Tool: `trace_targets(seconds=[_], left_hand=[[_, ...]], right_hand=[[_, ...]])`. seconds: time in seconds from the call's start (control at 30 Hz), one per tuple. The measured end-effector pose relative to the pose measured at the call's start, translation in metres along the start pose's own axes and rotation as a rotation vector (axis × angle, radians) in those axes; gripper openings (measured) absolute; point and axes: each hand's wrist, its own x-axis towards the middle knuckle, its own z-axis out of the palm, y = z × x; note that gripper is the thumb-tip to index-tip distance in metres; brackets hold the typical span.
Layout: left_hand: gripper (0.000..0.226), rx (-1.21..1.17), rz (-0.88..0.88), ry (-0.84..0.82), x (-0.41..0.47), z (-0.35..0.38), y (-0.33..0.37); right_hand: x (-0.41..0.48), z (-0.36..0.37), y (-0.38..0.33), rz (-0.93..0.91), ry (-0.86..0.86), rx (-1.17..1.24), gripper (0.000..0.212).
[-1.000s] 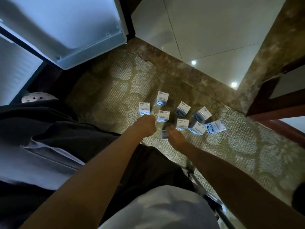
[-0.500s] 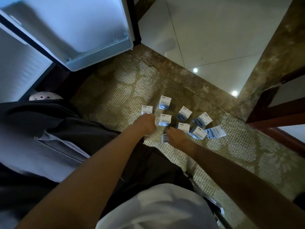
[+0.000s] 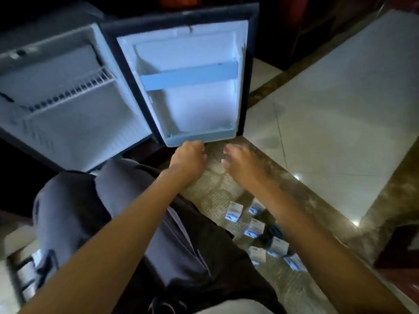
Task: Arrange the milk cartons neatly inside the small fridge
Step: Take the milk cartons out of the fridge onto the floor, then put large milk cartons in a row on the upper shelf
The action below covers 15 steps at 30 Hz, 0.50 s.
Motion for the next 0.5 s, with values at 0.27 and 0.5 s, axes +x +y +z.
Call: trace_targets(seconds=[0.27,0.5], left_hand=[[0.029,-0.093,-0.245,0.428,-0.051,-0.121,-0.086],[0.029,-0.062,-0.468,0.595,-0.112,-0.152,-0.175]], right_hand=[[0.033,-0.041,-0.161,-0.369,0.154,-0.034,0.024],[0.022,0.006,-0.283,-0.647,0.032,0.034,0.023]])
